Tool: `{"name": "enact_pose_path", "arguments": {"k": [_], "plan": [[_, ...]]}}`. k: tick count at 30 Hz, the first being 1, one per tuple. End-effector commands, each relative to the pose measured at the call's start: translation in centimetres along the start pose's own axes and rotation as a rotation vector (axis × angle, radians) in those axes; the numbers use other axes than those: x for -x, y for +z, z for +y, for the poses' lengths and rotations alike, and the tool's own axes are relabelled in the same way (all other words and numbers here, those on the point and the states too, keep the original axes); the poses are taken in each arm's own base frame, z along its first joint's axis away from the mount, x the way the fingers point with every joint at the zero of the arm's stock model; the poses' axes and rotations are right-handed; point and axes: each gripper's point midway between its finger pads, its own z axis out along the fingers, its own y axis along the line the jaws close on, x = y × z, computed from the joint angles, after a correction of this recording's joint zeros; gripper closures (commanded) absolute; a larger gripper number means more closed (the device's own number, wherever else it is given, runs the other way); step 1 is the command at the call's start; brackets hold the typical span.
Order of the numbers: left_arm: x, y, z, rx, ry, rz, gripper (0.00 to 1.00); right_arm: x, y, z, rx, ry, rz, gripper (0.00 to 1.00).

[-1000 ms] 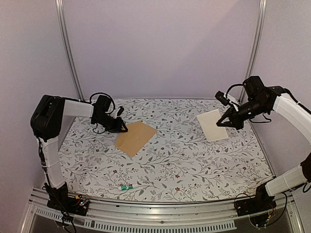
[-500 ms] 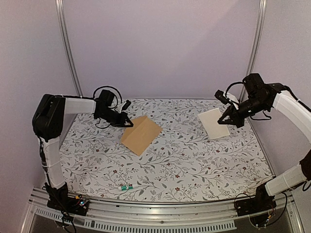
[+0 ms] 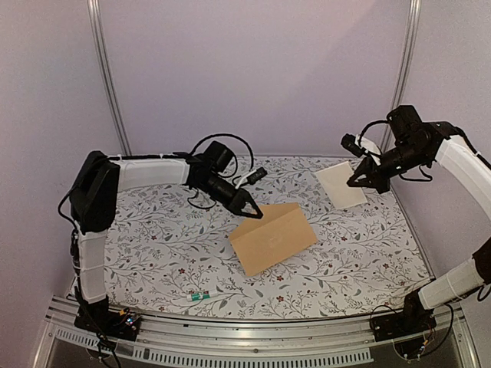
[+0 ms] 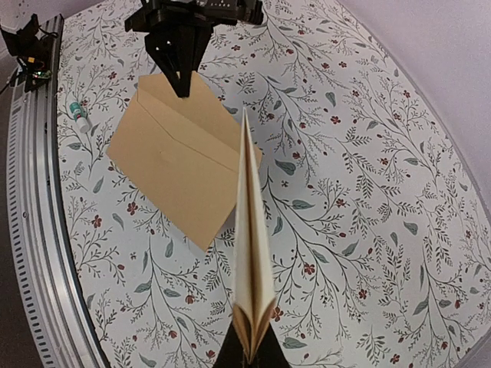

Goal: Place the letter into the envelope and seal it

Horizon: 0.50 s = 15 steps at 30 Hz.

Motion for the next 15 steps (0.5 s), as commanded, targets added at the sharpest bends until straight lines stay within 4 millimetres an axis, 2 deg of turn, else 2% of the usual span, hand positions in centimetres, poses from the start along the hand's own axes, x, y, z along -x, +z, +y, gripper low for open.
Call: {"name": "enact_pose_path", "arguments": {"k": [1,8,15], "plan": [[-3.1,4.5,-3.4,-0.132,0.003,0.122,1.00,-0.4,-0.4,0.8,0.011,-0.015,0.019,1.00],[-5.6,8.3,-5.9,-0.180,0.025,0.215,1.00,-0.6,-0.5,1.6,0.027,-0.014,0.019,1.00],[-6.7,8.7,-5.6,-0.149,0.026,0.239,0.94,-0.8,-0.3,2.5,0.037,-0.032,0.040,1.00]]}}
